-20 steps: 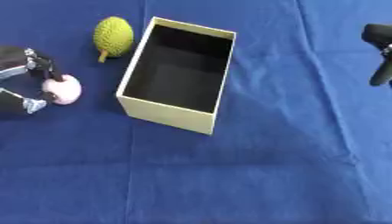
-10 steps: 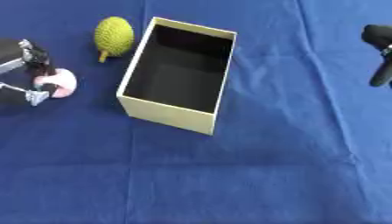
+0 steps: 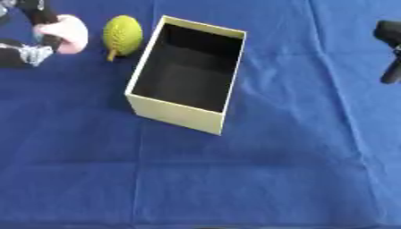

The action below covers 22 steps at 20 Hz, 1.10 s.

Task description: Pick up objects on the table and place them in the box.

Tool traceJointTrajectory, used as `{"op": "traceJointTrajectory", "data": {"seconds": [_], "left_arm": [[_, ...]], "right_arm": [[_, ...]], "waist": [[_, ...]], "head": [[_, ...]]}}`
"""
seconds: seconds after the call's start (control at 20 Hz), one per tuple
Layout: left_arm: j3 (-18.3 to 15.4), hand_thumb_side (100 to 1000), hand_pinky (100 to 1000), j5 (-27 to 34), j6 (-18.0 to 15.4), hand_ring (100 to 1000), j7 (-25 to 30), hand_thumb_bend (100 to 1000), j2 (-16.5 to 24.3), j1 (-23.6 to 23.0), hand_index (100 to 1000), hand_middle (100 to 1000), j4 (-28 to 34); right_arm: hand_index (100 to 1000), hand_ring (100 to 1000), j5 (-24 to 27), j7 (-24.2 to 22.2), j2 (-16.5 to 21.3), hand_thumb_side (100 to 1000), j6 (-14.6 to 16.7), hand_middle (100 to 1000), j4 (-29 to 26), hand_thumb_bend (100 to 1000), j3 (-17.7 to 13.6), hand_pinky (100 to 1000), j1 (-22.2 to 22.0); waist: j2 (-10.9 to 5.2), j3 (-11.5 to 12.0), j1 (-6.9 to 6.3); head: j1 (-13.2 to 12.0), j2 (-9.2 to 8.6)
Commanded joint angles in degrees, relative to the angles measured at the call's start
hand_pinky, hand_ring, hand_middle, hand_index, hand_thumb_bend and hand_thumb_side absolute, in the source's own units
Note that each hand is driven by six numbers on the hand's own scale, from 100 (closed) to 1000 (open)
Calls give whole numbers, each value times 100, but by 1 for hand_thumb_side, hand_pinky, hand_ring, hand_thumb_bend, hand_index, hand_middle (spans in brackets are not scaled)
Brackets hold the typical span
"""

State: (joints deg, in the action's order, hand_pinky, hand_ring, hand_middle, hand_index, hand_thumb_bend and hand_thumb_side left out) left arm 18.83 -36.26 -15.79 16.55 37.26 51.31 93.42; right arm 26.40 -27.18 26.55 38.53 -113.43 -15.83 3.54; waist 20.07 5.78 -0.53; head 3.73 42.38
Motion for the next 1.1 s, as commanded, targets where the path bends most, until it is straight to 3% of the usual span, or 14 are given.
{"op": "traceJointTrajectory", "data": {"seconds": [0.05,0.25,0.35,0.55,0.8,1.1], "left_arm": [[-60,100,482,73,-60,429,191,100,-289,347,562,392,-13],[-57,100,482,-10,-130,429,246,100,-471,466,562,392,-189],[94,100,483,72,-237,428,335,100,-633,624,562,390,-58],[438,100,483,92,-447,430,642,100,-1151,905,565,392,-116],[604,100,485,-278,-522,433,1014,100,-1824,979,568,395,-718],[572,100,489,-755,-712,436,974,100,-2635,1013,574,398,-1405]], "right_arm": [[828,898,112,2,197,525,48,446,-117,100,-62,927,25],[828,898,124,4,202,525,50,446,-117,100,-84,927,11],[829,894,218,97,193,523,63,464,-117,100,-137,924,132],[828,895,371,280,245,523,14,460,-117,100,-228,926,152],[827,895,341,235,157,523,-73,456,-117,100,-207,928,159],[827,895,295,232,92,523,-144,456,-117,100,-234,930,142]], "waist": [[-146,41,14],[-150,70,16],[-163,-51,45],[-157,-11,59],[-135,-70,65],[-128,-75,48]], "head": [[-5,38],[19,40],[-212,29],[-189,19],[-225,14],[-191,-1]]}}
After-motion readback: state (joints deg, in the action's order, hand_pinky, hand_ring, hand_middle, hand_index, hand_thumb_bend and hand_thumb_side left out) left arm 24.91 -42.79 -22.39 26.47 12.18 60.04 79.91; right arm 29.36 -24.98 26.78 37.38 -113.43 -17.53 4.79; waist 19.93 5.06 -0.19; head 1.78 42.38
